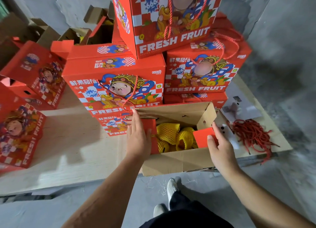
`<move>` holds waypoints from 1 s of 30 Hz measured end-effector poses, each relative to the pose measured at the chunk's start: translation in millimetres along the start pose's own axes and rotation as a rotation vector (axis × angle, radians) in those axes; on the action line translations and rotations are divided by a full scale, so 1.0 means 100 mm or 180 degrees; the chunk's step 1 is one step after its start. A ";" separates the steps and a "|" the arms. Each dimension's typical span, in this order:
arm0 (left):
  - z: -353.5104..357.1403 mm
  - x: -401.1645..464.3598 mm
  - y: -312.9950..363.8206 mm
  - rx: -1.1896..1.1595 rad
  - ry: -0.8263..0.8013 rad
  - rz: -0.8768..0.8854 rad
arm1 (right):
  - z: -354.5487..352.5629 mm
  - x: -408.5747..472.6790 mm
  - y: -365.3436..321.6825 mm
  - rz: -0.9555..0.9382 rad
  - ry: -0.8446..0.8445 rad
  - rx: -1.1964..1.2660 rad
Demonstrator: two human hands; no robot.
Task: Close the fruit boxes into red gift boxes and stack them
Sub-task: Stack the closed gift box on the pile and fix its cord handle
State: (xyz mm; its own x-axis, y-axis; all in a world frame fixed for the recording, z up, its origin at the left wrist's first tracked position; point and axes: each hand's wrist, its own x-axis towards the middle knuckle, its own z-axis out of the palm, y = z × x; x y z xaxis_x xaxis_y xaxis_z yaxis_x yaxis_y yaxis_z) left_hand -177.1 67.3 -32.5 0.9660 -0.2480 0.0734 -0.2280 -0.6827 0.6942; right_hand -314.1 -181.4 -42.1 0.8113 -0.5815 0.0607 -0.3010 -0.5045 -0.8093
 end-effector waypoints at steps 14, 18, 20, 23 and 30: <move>-0.02 -0.11 0.10 -0.0402 0.0506 -0.0076 | -0.01 0.11 0.07 -0.0402 -0.0534 -0.0827; -0.05 -0.08 0.01 -0.0906 0.0753 0.0328 | 0.01 0.07 0.07 -0.0081 -0.0473 -0.0039; -0.02 -0.12 -0.01 -0.0640 0.0697 0.0478 | -0.03 -0.03 0.14 0.0437 -0.0309 0.0487; 0.00 -0.14 -0.04 -0.0132 0.0432 0.0394 | -0.08 -0.17 0.30 0.1215 -0.0363 0.0740; -0.11 -0.01 -0.04 0.0426 -0.0522 0.0233 | -0.35 0.06 0.09 0.1627 -0.0789 0.0195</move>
State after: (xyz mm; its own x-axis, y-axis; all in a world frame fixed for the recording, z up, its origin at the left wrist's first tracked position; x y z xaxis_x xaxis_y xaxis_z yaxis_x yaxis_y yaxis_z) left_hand -175.9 78.2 -27.8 0.9160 -0.4012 -0.0049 -0.3215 -0.7412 0.5893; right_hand -329.6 -211.9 -28.7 0.6657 -0.5711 -0.4804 -0.6625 -0.1560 -0.7326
